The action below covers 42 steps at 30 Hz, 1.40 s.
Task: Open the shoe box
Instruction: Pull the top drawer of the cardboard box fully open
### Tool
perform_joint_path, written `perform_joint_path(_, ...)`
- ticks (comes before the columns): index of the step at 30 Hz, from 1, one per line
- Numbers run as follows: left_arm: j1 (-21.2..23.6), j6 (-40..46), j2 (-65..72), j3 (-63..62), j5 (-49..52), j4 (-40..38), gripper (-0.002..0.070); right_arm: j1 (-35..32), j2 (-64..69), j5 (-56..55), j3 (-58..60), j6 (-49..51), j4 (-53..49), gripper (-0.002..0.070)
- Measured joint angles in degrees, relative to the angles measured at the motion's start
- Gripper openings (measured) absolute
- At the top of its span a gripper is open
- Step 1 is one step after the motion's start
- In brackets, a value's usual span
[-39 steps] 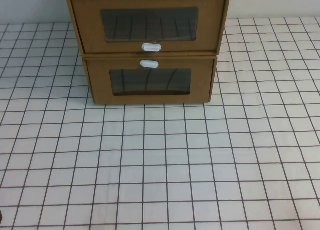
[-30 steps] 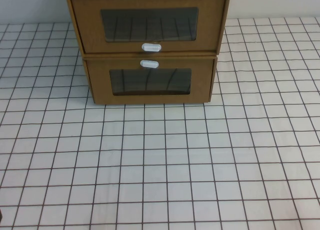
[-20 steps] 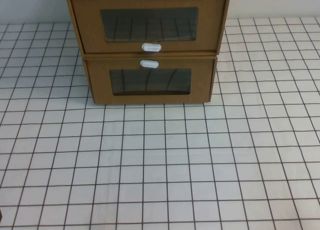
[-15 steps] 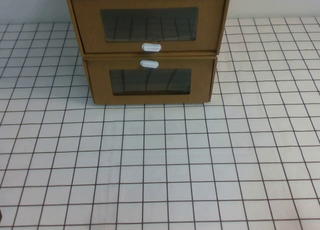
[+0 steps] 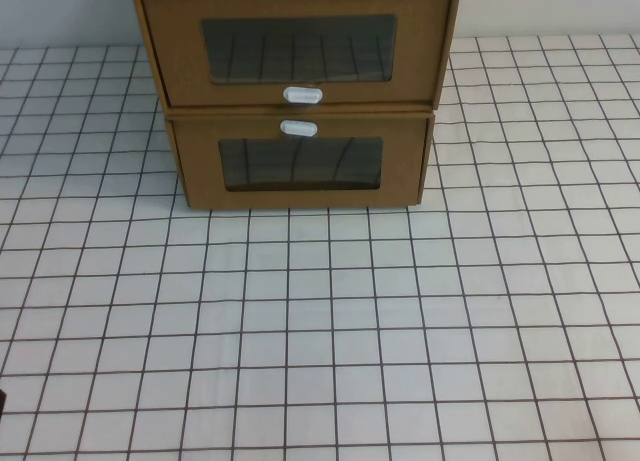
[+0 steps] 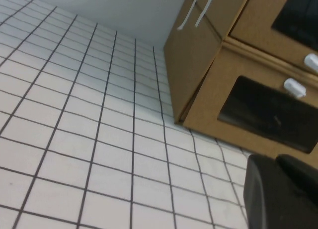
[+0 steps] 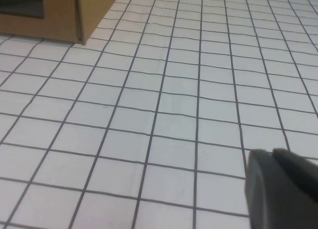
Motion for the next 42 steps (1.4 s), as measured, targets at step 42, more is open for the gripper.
perform_joint_path(42, 0.0, 47.17, 86.69, -100.69, 44.02, -26.26, -0.0002, 0.0, 0.0, 0.0, 0.0, 0.0, 0.0, -0.0013)
